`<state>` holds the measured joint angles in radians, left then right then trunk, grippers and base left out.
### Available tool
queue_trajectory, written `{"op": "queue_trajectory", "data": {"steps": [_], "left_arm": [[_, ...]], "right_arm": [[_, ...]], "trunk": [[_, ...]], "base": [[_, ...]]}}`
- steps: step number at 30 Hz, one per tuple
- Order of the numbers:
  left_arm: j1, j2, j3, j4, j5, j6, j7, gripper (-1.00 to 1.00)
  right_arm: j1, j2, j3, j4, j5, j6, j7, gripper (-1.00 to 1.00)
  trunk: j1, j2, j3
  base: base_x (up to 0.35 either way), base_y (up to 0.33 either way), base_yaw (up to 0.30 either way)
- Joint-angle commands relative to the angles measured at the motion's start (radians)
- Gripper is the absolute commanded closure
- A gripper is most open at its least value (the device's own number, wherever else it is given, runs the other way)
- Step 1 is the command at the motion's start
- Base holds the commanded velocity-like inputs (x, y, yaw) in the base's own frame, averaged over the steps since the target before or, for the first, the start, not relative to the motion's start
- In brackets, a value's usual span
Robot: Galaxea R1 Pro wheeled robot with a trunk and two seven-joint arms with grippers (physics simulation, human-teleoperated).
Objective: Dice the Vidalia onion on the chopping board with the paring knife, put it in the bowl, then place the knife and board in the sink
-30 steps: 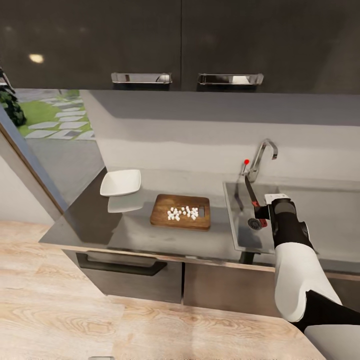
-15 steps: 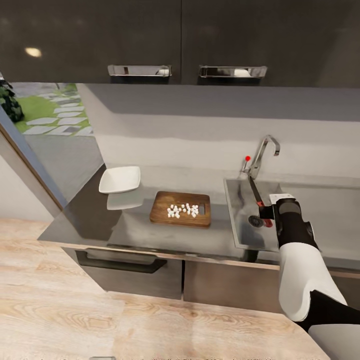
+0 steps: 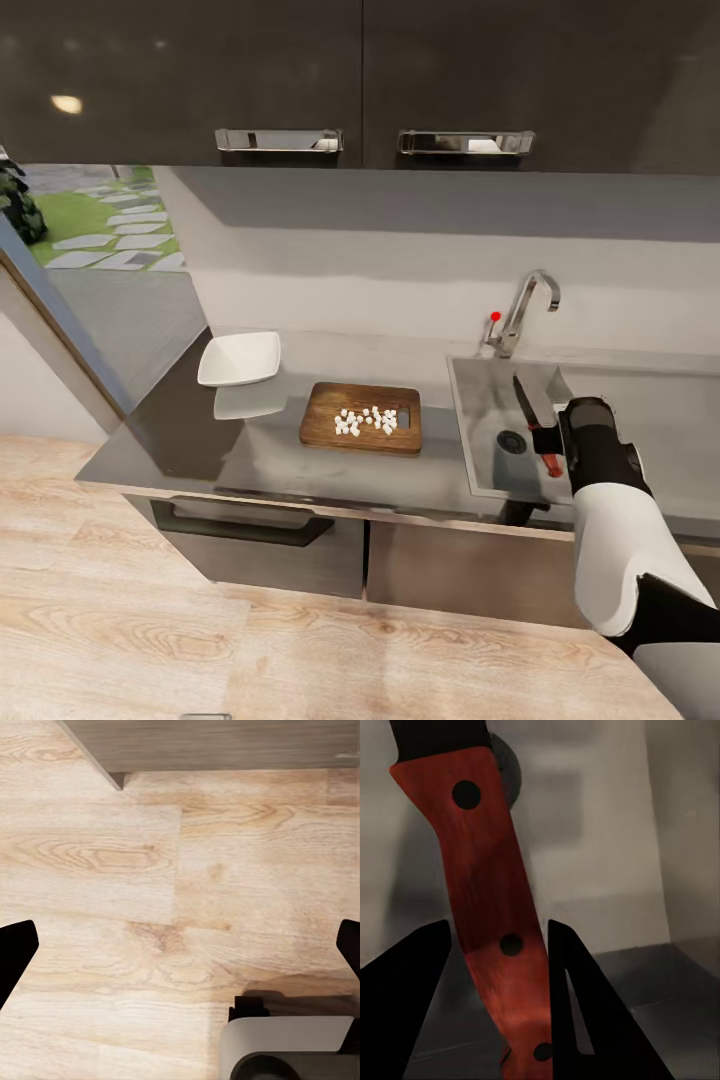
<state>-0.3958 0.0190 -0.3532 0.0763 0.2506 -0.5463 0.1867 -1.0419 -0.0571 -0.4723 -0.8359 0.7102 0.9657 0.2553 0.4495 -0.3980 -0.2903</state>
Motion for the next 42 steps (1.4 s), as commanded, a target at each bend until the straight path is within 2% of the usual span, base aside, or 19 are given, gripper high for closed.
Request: {"op": "queue_trajectory", "data": {"steps": [1,4,11,16,22,25,29,32,37,42], "left_arm": [[-0.001,-0.001,-0.009,0.003,0.006,-0.006,0.002,-1.00],[-0.001,-0.001,-0.009,0.003,0.006,-0.006,0.002,-1.00],[-0.001,-0.001,-0.009,0.003,0.006,-0.006,0.002,-1.00],[-0.001,-0.001,-0.009,0.004,0.006,-0.006,0.002,-1.00],[-0.001,-0.002,-0.009,0.004,0.006,-0.006,0.002,-1.00],[-0.001,-0.002,-0.009,0.003,0.006,-0.006,0.002,-1.00],[-0.001,-0.002,-0.009,0.004,0.006,-0.006,0.002,-1.00],[-0.001,-0.002,-0.009,0.004,0.006,-0.006,0.002,-1.00],[-0.001,-0.001,-0.009,0.004,0.006,-0.005,0.002,-1.00],[-0.001,-0.001,-0.009,0.004,0.006,-0.006,0.002,-1.00]], "right_arm": [[-0.003,-0.007,-0.002,0.021,0.010,0.002,0.010,1.00],[-0.012,-0.018,-0.002,0.062,0.008,-0.001,0.009,1.00],[-0.049,-0.021,-0.002,0.133,0.006,-0.006,0.003,1.00],[-0.065,-0.022,-0.002,0.146,0.006,-0.011,-0.004,1.00],[-0.125,-0.017,-0.003,0.199,0.005,-0.013,-0.010,1.00],[-0.170,-0.004,-0.003,0.275,0.003,-0.041,-0.068,1.00],[-0.188,0.023,-0.003,0.334,-0.001,-0.124,-0.160,1.00],[-0.190,0.030,-0.003,0.350,-0.041,-0.144,-0.181,1.00],[-0.190,0.033,-0.002,0.339,-0.175,-0.149,-0.174,1.00],[-0.190,0.027,0.001,0.335,-0.189,-0.145,-0.173,1.00]], "trunk": [[0.001,-0.002,-0.002],[0.001,-0.002,-0.002],[0.001,-0.002,-0.002],[0.001,-0.002,-0.002],[0.001,-0.002,-0.002],[0.001,-0.002,-0.002],[0.001,-0.002,-0.002],[0.001,-0.002,-0.002],[0.001,-0.002,-0.002],[0.001,-0.002,-0.002]], "base": [[0.000,0.000,0.000],[0.000,0.000,0.000],[0.000,0.000,0.000],[0.000,0.000,0.000],[0.000,0.000,0.000],[0.000,0.000,0.000],[0.000,0.000,0.000],[0.000,0.000,0.000],[0.000,0.000,0.000],[0.000,0.000,0.000]]}}
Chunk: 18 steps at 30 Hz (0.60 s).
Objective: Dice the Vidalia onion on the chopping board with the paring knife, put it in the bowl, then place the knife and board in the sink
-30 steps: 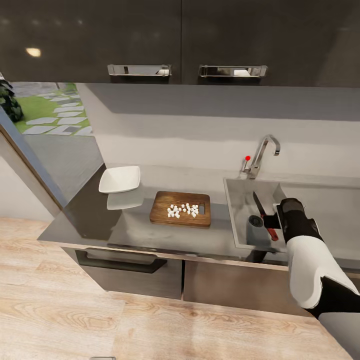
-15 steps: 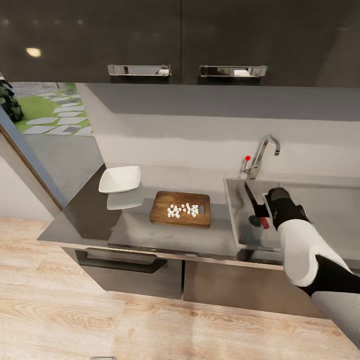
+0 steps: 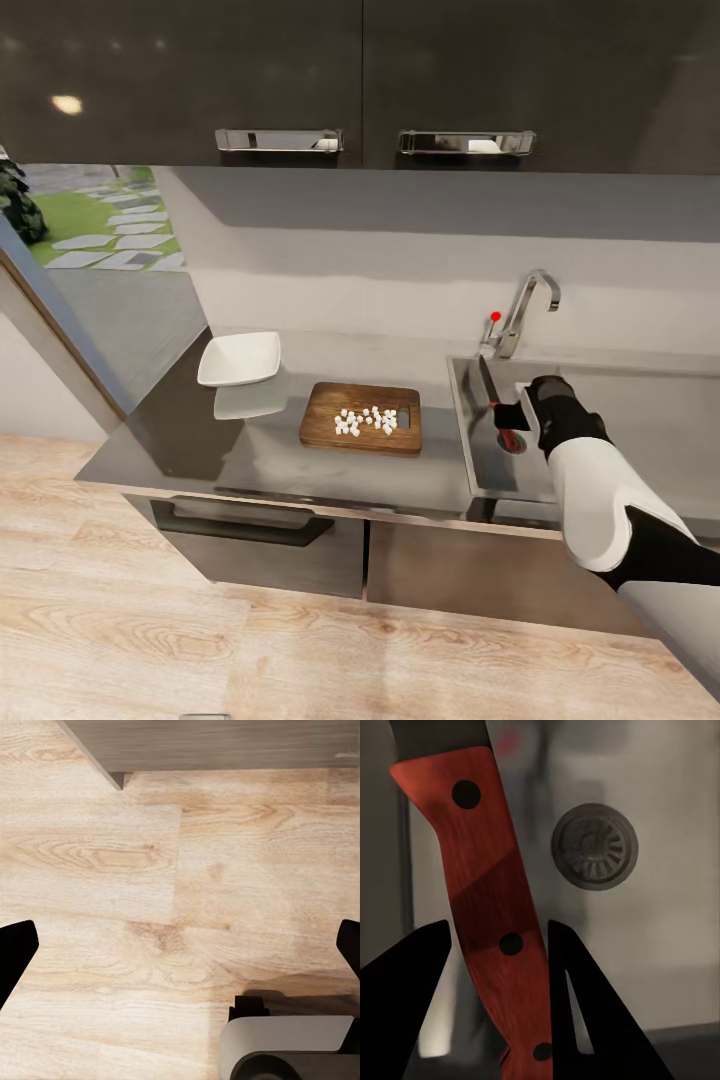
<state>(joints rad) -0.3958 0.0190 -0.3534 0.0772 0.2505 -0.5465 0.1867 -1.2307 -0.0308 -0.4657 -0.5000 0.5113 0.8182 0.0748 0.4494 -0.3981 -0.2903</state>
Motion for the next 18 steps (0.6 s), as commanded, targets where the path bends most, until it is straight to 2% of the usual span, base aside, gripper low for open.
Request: {"op": "queue_trajectory", "data": {"steps": [1,18], "left_arm": [[-0.001,-0.001,-0.009,0.004,0.006,-0.005,0.002,-1.00],[-0.001,-0.002,-0.009,0.004,0.006,-0.005,0.000,-1.00]], "right_arm": [[-0.001,0.000,-0.005,-0.001,0.010,0.003,0.008,1.00],[-0.001,-0.004,-0.004,0.000,0.013,0.002,0.008,1.00]], "trunk": [[0.001,-0.002,-0.002],[0.001,-0.002,-0.010]], "base": [[0.000,0.000,0.000],[0.012,0.000,0.000]]}}
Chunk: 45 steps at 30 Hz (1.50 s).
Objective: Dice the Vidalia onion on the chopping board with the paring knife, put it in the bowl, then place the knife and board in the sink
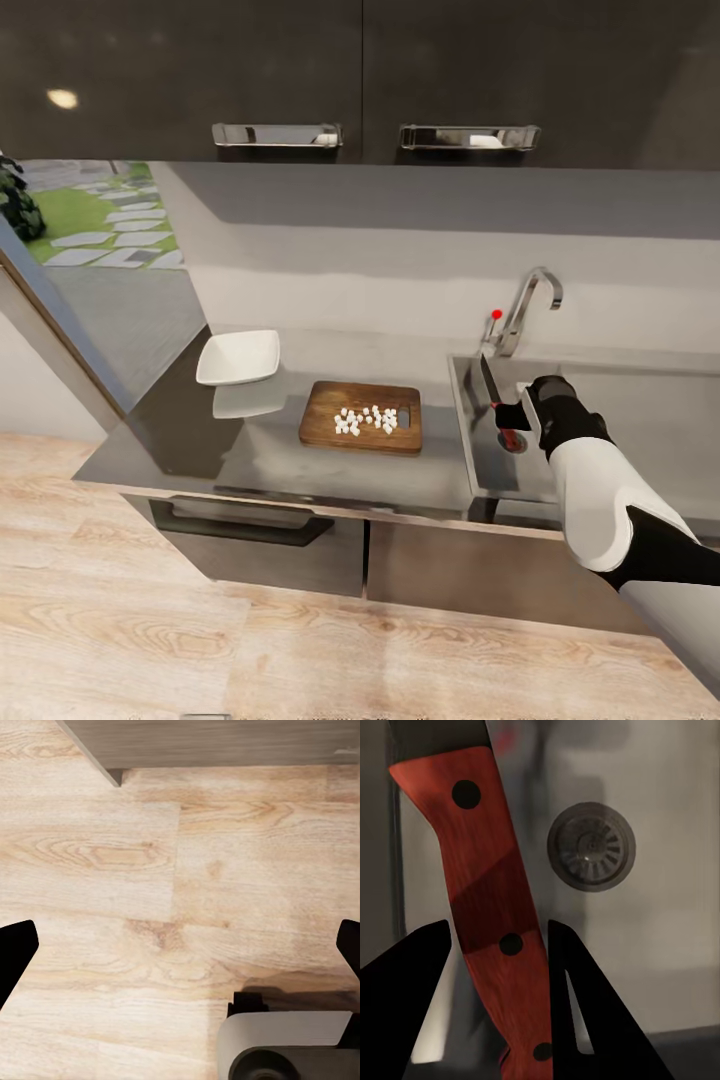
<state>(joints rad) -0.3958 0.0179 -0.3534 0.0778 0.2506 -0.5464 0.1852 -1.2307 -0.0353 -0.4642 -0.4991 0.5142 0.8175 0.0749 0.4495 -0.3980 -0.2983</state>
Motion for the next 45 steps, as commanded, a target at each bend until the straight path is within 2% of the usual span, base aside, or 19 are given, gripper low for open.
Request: {"op": "queue_trajectory", "data": {"steps": [1,11,19,25,45], "left_arm": [[-0.001,-0.001,-0.009,0.003,0.006,-0.006,0.002,-1.00],[-0.001,-0.001,-0.009,0.003,0.006,-0.006,0.002,-1.00],[-0.001,-0.001,-0.009,0.003,0.006,-0.006,0.002,-1.00],[-0.001,0.000,-0.009,0.003,0.006,-0.006,0.002,-1.00],[-0.001,0.001,-0.009,0.003,0.006,-0.006,0.002,-1.00]], "right_arm": [[-0.001,0.001,-0.005,-0.001,0.010,0.003,0.008,1.00],[0.000,-0.005,-0.005,0.011,0.011,0.002,0.009,1.00],[0.001,-0.025,-0.006,0.019,0.011,0.002,0.011,1.00],[0.002,-0.025,-0.005,0.025,0.010,0.003,0.009,1.00],[0.002,-0.026,-0.007,0.080,0.011,0.001,0.002,1.00]], "trunk": [[0.001,-0.002,-0.003],[0.001,-0.002,-0.019],[0.001,-0.002,-0.032],[0.001,-0.002,-0.041],[0.001,-0.002,-0.073]], "base": [[0.008,0.000,0.000],[0.001,-0.011,0.000],[0.037,-0.246,0.000],[0.088,-0.230,0.000],[0.051,-0.007,0.000]]}}
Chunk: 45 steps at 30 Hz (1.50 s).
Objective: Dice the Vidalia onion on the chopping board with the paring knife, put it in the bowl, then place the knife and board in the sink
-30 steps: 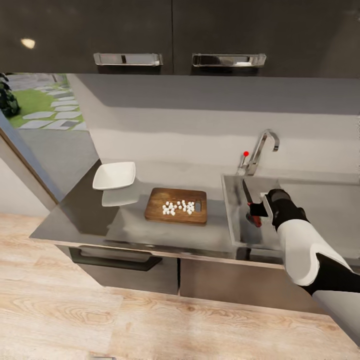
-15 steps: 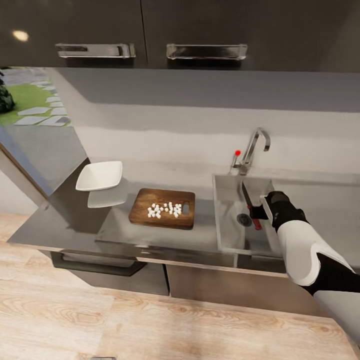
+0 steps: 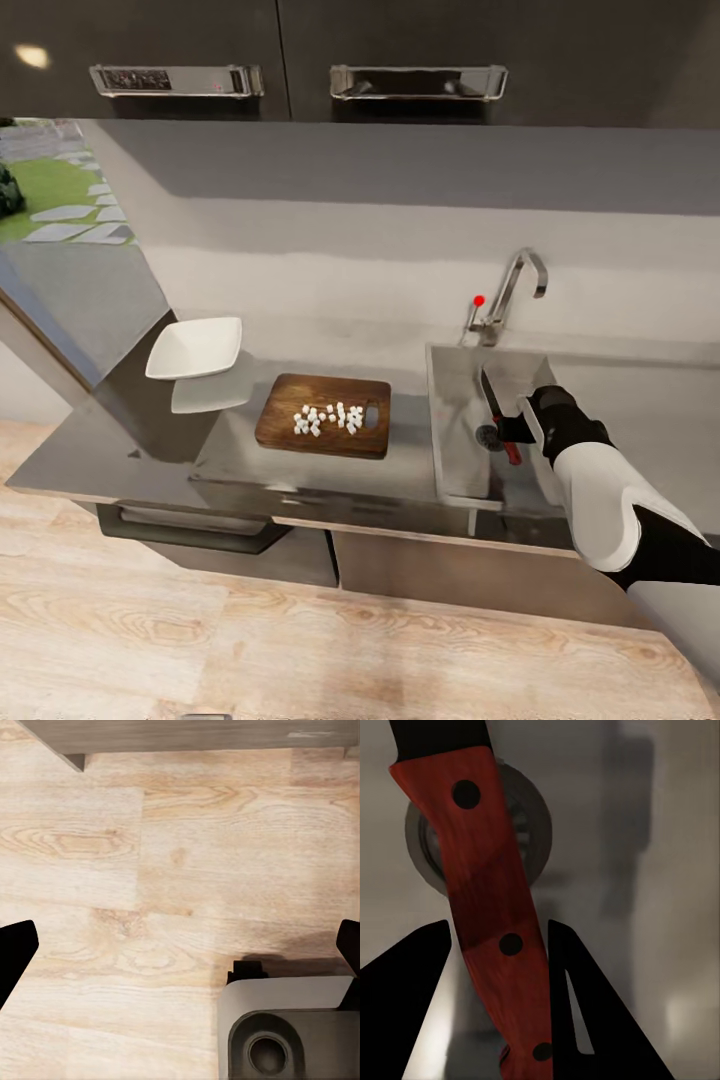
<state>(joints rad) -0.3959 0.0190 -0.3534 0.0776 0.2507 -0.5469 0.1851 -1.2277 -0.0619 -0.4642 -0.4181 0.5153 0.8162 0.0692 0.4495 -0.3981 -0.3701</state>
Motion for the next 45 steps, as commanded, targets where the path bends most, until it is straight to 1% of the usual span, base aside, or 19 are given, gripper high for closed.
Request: {"op": "queue_trajectory", "data": {"steps": [1,34,35,45], "left_arm": [[-0.001,-0.001,-0.009,0.004,0.006,-0.005,0.002,-1.00],[-0.001,-0.001,-0.009,0.004,0.006,-0.005,0.002,-1.00],[-0.001,-0.001,-0.009,0.004,0.006,-0.005,0.002,-1.00],[-0.001,-0.001,-0.009,0.004,0.006,-0.004,0.002,-1.00]], "right_arm": [[-0.001,0.001,-0.007,-0.001,0.010,0.003,0.007,1.00],[-0.001,0.002,-0.006,0.015,0.011,0.002,0.007,1.00],[-0.001,0.001,-0.006,0.015,0.011,0.002,0.007,-1.00],[-0.001,0.002,-0.006,-0.004,0.013,0.004,0.008,-1.00]], "trunk": [[0.000,-0.002,-0.003],[0.000,-0.002,-0.056],[0.000,-0.002,-0.058],[0.000,-0.002,-0.062]], "base": [[0.000,0.000,0.000],[0.000,0.000,0.000],[0.000,0.000,0.000],[0.000,0.000,0.000]]}}
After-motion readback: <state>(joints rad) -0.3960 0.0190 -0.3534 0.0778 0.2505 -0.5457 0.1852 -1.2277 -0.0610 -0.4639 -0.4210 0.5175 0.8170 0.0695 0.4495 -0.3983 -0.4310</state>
